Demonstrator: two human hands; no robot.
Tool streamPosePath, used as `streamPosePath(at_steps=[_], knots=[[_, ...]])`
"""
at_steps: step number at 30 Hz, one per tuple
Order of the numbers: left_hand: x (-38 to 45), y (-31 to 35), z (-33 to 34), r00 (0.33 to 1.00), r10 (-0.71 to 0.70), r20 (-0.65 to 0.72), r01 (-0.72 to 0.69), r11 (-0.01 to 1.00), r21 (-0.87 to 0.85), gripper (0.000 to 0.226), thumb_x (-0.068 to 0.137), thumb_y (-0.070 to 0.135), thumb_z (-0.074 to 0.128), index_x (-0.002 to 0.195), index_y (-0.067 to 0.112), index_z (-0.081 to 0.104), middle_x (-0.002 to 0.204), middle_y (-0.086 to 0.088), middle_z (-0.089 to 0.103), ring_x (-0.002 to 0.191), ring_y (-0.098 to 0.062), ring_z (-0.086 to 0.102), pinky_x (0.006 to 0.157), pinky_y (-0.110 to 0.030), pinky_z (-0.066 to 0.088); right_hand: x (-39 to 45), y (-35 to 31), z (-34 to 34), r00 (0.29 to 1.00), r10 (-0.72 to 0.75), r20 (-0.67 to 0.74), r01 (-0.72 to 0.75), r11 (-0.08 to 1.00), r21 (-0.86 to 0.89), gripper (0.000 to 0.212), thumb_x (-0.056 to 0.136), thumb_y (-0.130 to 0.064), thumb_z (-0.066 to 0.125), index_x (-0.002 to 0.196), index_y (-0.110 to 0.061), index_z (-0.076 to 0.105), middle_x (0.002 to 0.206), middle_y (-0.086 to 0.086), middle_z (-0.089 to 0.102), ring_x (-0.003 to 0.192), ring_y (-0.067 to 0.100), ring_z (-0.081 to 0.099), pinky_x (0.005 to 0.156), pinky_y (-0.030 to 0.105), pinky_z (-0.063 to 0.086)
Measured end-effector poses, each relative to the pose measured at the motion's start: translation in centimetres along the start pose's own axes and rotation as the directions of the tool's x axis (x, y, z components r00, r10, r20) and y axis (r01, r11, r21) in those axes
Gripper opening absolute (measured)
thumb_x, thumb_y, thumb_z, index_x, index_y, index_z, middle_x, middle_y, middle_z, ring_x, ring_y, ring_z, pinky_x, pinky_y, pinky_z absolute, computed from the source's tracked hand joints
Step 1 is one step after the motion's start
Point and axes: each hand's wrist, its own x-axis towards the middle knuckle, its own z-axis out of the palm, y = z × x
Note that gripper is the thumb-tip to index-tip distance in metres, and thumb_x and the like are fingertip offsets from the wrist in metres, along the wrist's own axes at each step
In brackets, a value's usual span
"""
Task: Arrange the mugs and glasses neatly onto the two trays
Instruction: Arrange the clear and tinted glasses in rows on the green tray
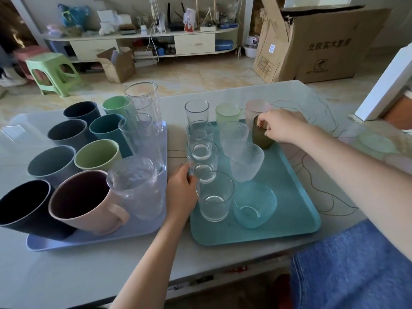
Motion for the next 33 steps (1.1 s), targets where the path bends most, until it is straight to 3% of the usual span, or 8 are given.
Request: streamPosePath(at_steps=[8, 13, 20, 24, 28, 31, 33], knots=[[0.1, -0.2, 0.1, 1.000, 0.002, 0.000, -0.002, 0.999, 0.037, 0.013, 0.089, 0.009, 0.054, 0.076, 0.007, 0.052, 0.067, -0.006, 0.051, 0.058, -0.013, 0.037, 0.052, -0.025, 0.030, -1.2, 0.4, -0.9, 0.999, 0.033, 0.010, -0.034, 0.995, 0.090, 0.038, 0.084, -0.027, 0.065, 0.121, -0.032, 0.057, 0.125, -0.001, 0.059, 0.114, 0.026, 0.054, 0.087, 0.035, 0.045], [0.0, 0.0, -0.1, 1.000, 0.017, 0.005, -0.018, 0.999, 0.031, 0.018, 0.090, 0.010, 0.055, 0.076, 0.020, 0.049, 0.067, 0.000, 0.049, 0.056, -0.008, 0.039, 0.051, -0.021, 0.030, -3.8, 3.4, -2.6, 0.991, 0.111, -0.081, -0.097, 0.982, 0.160, 0.032, 0.083, -0.025, 0.066, 0.114, -0.029, 0.060, 0.110, -0.003, 0.065, 0.101, 0.021, 0.059, 0.075, 0.030, 0.043], [0.0, -0.3, -0.1, 0.999, 0.039, 0.014, -0.039, 0.999, 0.038, 0.007, 0.092, 0.017, 0.055, 0.093, 0.014, 0.061, 0.080, -0.005, 0.063, 0.072, -0.024, 0.058, 0.061, -0.034, 0.043, -8.6, 11.1, -3.5, 0.900, 0.398, -0.179, -0.390, 0.917, 0.076, 0.024, 0.084, -0.027, 0.064, 0.107, -0.022, 0.062, 0.111, 0.005, 0.066, 0.107, 0.030, 0.058, 0.089, 0.038, 0.046], [-0.2, -0.3, -0.3, 0.999, 0.039, 0.022, -0.039, 0.999, 0.036, 0.007, 0.092, 0.016, 0.054, 0.090, 0.012, 0.060, 0.076, -0.011, 0.063, 0.072, -0.032, 0.060, 0.064, -0.042, 0.047, -10.5, 13.0, -2.6, 0.875, 0.474, -0.101, -0.474, 0.880, 0.030, 0.022, 0.081, -0.033, 0.068, 0.091, -0.013, 0.066, 0.106, 0.011, 0.067, 0.099, 0.031, 0.059, 0.074, 0.031, 0.042], [-0.2, 0.0, -0.5, 0.999, 0.041, 0.029, -0.043, 0.998, 0.042, 0.010, 0.091, 0.015, 0.052, 0.092, 0.008, 0.060, 0.078, -0.018, 0.065, 0.076, -0.037, 0.060, 0.066, -0.046, 0.048, -11.0, 13.4, -1.8, 0.852, 0.523, -0.036, -0.524, 0.848, -0.085, 0.033, 0.079, -0.045, 0.067, 0.092, -0.015, 0.067, 0.097, 0.010, 0.066, 0.099, 0.030, 0.059, 0.083, 0.034, 0.047], [-0.4, 0.4, -0.6, 0.999, 0.030, 0.043, -0.031, 0.999, 0.027, 0.015, 0.090, 0.022, 0.053, 0.093, 0.010, 0.061, 0.080, -0.017, 0.066, 0.078, -0.037, 0.061, 0.068, -0.046, 0.049, -9.8, 14.4, -0.5, 0.848, 0.531, 0.000, -0.530, 0.846, -0.062, 0.023, 0.076, -0.030, 0.073, 0.089, -0.012, 0.066, 0.093, 0.010, 0.066, 0.096, 0.032, 0.060, 0.087, 0.036, 0.048], [-0.5, 0.7, -0.8, 0.999, 0.017, 0.052, -0.017, 1.000, 0.014, 0.020, 0.087, 0.029, 0.052, 0.094, 0.013, 0.062, 0.080, -0.015, 0.066, 0.079, -0.036, 0.062, 0.068, -0.045, 0.050, -9.0, 15.2, 0.5, 0.841, 0.541, 0.000, -0.539, 0.837, -0.095, 0.010, 0.076, -0.014, 0.067, 0.071, -0.013, 0.059, 0.074, 0.007, 0.058, 0.088, 0.031, 0.059, 0.086, 0.036, 0.048]])
